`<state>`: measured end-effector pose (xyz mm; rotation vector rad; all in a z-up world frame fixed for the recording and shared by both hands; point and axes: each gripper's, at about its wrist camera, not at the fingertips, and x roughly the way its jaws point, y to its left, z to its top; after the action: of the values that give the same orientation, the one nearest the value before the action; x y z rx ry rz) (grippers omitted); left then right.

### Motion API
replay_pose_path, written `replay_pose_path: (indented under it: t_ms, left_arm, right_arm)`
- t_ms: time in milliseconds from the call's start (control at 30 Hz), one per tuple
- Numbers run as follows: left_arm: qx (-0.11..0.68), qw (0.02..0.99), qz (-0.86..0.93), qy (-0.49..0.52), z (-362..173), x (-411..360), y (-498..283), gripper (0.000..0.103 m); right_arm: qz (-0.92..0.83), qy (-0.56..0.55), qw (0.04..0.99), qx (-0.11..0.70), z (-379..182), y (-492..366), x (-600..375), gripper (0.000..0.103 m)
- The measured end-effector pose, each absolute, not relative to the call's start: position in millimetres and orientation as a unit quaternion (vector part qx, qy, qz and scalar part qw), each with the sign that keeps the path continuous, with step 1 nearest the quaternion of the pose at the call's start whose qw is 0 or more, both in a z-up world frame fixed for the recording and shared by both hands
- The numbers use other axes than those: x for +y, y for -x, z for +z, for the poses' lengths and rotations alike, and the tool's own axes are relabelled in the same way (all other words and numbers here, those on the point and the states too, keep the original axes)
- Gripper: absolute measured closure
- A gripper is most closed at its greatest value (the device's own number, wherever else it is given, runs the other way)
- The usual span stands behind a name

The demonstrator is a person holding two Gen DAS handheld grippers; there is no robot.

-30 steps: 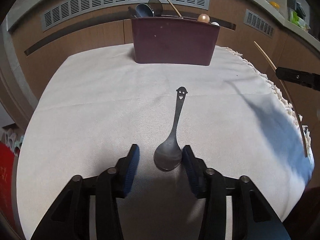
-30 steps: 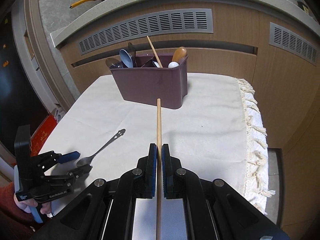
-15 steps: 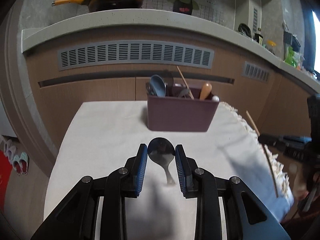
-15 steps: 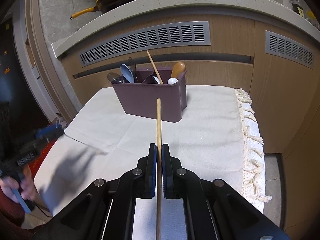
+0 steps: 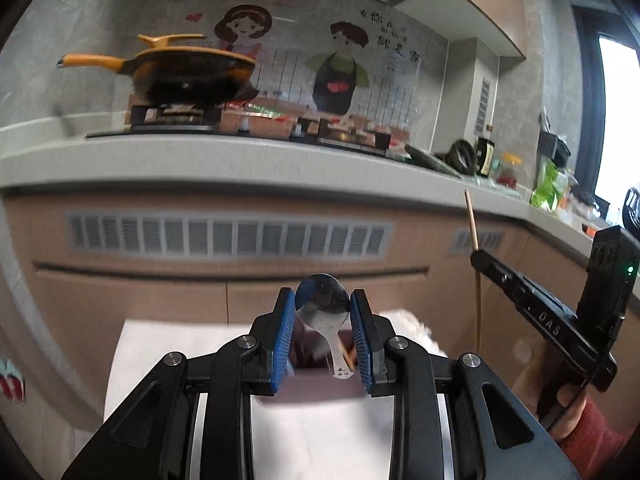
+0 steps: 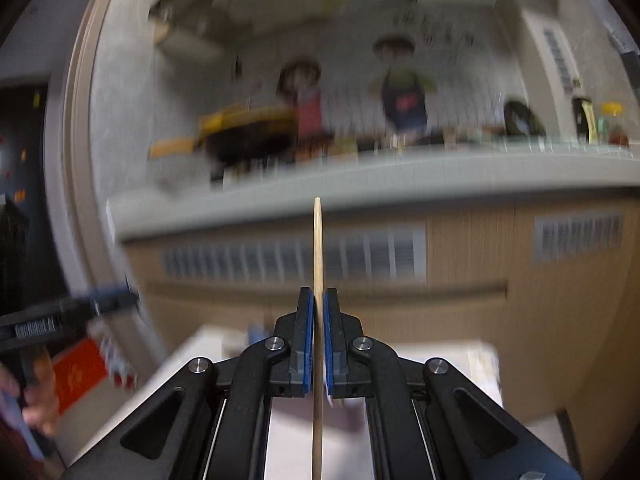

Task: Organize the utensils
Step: 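Carry the metal spoon and chopstick over the caddy and open both tools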

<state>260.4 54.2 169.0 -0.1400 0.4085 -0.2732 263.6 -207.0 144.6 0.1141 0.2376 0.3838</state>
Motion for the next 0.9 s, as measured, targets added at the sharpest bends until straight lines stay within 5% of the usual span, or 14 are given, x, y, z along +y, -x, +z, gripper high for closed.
replay_pose_path:
  t_ms: [167, 467, 767, 900]
  left_arm:
    - [0.227, 0.961, -0.140, 0.067, 162, 60, -319, 0.074]
    - [0.296, 0.936, -0.172, 0.083, 93, 52, -380, 0.074]
    - [0.345, 0.919, -0.182, 0.060, 31, 27, -390, 0.073]
    - [0.305, 0.935, -0.162, 0.083, 46, 36, -368, 0.072]
  right_arm:
    - [0.182, -0.077, 0.977, 0.080, 159, -317, -188, 0.099]
    - [0.156, -0.066, 0.980, 0.103, 101, -391, -160, 0.099]
    - [0.188, -0.055, 0.953, 0.233, 35, -401, -168, 0.094]
    - [0.191, -0.045, 0.943, 0.269, 23, -381, -176, 0.094]
